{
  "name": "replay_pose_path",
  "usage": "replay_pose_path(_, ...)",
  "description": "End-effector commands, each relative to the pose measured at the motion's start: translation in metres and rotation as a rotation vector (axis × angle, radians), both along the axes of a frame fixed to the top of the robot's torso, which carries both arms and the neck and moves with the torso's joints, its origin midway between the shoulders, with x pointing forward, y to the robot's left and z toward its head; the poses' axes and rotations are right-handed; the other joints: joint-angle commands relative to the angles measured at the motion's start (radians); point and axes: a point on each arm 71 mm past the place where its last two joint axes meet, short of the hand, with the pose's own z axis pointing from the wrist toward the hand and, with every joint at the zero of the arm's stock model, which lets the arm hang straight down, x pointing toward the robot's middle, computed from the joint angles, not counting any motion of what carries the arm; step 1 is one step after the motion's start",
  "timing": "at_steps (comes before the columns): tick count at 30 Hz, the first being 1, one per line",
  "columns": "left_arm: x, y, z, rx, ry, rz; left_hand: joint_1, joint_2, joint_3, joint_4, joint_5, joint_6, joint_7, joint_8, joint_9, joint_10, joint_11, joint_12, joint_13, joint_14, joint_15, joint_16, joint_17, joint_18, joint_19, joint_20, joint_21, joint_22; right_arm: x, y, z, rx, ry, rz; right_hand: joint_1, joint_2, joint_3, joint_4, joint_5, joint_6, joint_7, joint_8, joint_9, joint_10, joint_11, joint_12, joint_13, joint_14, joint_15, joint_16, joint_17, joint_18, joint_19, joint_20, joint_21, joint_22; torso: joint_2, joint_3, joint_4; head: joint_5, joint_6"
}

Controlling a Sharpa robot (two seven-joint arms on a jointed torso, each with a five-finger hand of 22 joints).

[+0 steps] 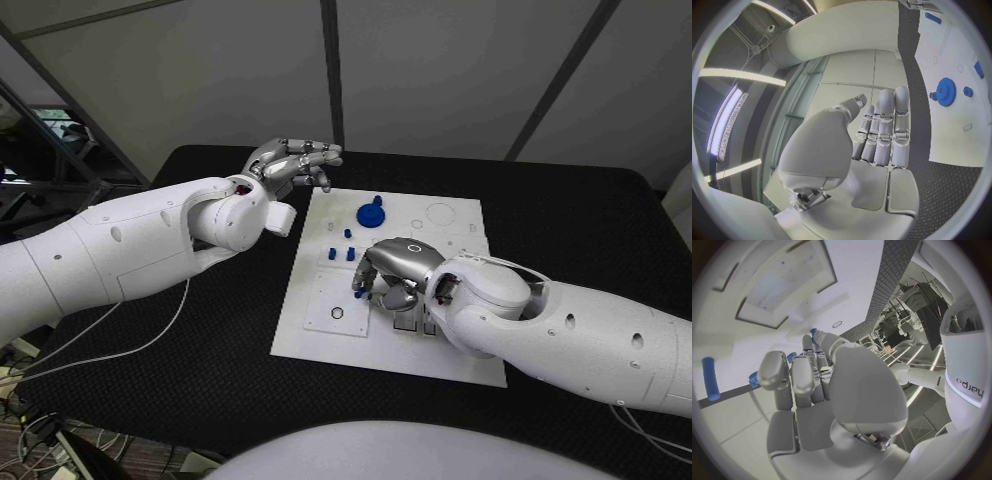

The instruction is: Assemble the parts on the task board

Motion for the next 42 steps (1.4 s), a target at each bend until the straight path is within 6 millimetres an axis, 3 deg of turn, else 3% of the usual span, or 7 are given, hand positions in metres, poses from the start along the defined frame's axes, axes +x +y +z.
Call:
replay_pose_path(1, 0.0003, -0.0010, 0.0016, -0.003, -0.005, -0.009, 0.006, 0.005, -0.002, -0.004, -0.002, -0.003, 0.002, 0.007, 0.000, -0.008, -0.001, 0.006, -0.001, -0.005, -0.001, -0.006, -0.001, -0.018, -0.009, 0.000, -0.007, -0.001, -0.0010, 0.0014, -0.0015, -0.013, 0.010, 0.017, -0.005, 0.006, -0.002, -0.005, 0.003, 0.004, 0.001, -0.001, 0.001, 0.002, 0.001, -0.002, 0.001, 0.039, -0.006, 0.004, 0.001, -0.015, 0.004, -0.001, 0.004, 0.001, 0.000, -0.0001, -0.0005, 0.001, -0.002)
replay_pose_path(31, 0.0006, -0.0034, -0.0002, -0.001, 0.016, -0.024, 0.003, 0.006, -0.005, -0.001, -0.002, -0.004, 0.003, 0.008, 0.000, -0.010, 0.000, 0.008, -0.001, -0.006, 0.001, -0.006, -0.003, -0.019, -0.010, 0.001, -0.007, -0.002, 0.0028, 0.0066, -0.0082, -0.039, 0.017, 0.011, -0.038, 0.001, -0.015, -0.002, 0.011, -0.010, 0.005, -0.013, -0.002, -0.014, 0.007, -0.014, 0.003, 0.035, -0.001, 0.008, -0.004, -0.014, -0.004, 0.003, 0.000, -0.004, -0.001, -0.0003, -0.0007, 0.000, -0.010)
replay_pose_path(34, 0.0008, -0.0032, -0.0004, 0.000, 0.017, -0.024, 0.003, 0.006, -0.005, -0.001, -0.002, -0.004, 0.003, 0.008, 0.000, -0.010, 0.000, 0.008, -0.001, -0.006, 0.001, -0.006, -0.003, -0.019, -0.010, 0.001, -0.007, -0.002, 0.0038, 0.0051, -0.0080, -0.032, 0.012, 0.002, -0.052, -0.005, -0.017, 0.002, 0.017, -0.041, 0.017, -0.028, -0.009, -0.051, 0.018, -0.035, -0.005, 0.035, 0.008, 0.012, -0.002, -0.014, -0.009, 0.008, -0.004, -0.008, -0.002, -0.0001, -0.0013, 0.000, -0.010)
replay_pose_path(36, 0.0009, -0.0030, -0.0005, 0.000, 0.018, -0.024, 0.003, 0.006, -0.005, -0.001, -0.002, -0.004, 0.003, 0.008, 0.000, -0.010, 0.000, 0.008, -0.001, -0.006, 0.001, -0.006, -0.003, -0.019, -0.010, 0.001, -0.007, -0.002, 0.0045, 0.0041, -0.0076, -0.024, 0.007, -0.004, -0.068, -0.021, -0.016, 0.005, 0.019, -0.107, 0.039, -0.031, -0.017, -0.140, 0.043, -0.039, -0.028, 0.027, 0.030, 0.002, -0.019, -0.008, -0.035, 0.024, -0.030, -0.041, -0.001, -0.0002, -0.0013, -0.001, -0.009)
replay_pose_path(38, 0.0009, -0.0029, -0.0006, 0.000, 0.018, -0.024, 0.003, 0.006, -0.005, -0.001, -0.002, -0.004, 0.003, 0.008, 0.000, -0.010, 0.000, 0.008, -0.001, -0.006, 0.001, -0.006, -0.003, -0.019, -0.010, 0.001, -0.007, -0.002, 0.0049, 0.0033, -0.0070, -0.015, 0.003, -0.009, -0.075, -0.033, -0.021, 0.005, 0.020, -0.157, 0.039, -0.032, -0.017, -0.189, 0.052, -0.040, -0.038, 0.021, 0.036, -0.011, -0.039, 0.001, -0.060, 0.033, -0.056, -0.074, -0.001, -0.0002, -0.0011, -0.001, -0.008)
replay_pose_path(42, 0.0010, -0.0026, -0.0007, 0.001, 0.019, -0.024, 0.003, 0.006, -0.005, -0.001, -0.002, -0.004, 0.003, 0.008, 0.000, -0.010, 0.000, 0.008, -0.001, -0.006, 0.001, -0.006, -0.003, -0.019, -0.010, 0.001, -0.007, -0.002, 0.0049, 0.0008, -0.0048, 0.011, -0.012, -0.017, -0.078, -0.039, -0.037, 0.001, 0.020, -0.191, 0.040, -0.030, -0.015, -0.238, 0.057, -0.032, -0.037, 0.005, 0.040, -0.044, -0.081, 0.012, -0.094, 0.040, -0.094, -0.119, -0.001, 0.0004, -0.0003, -0.002, -0.006)
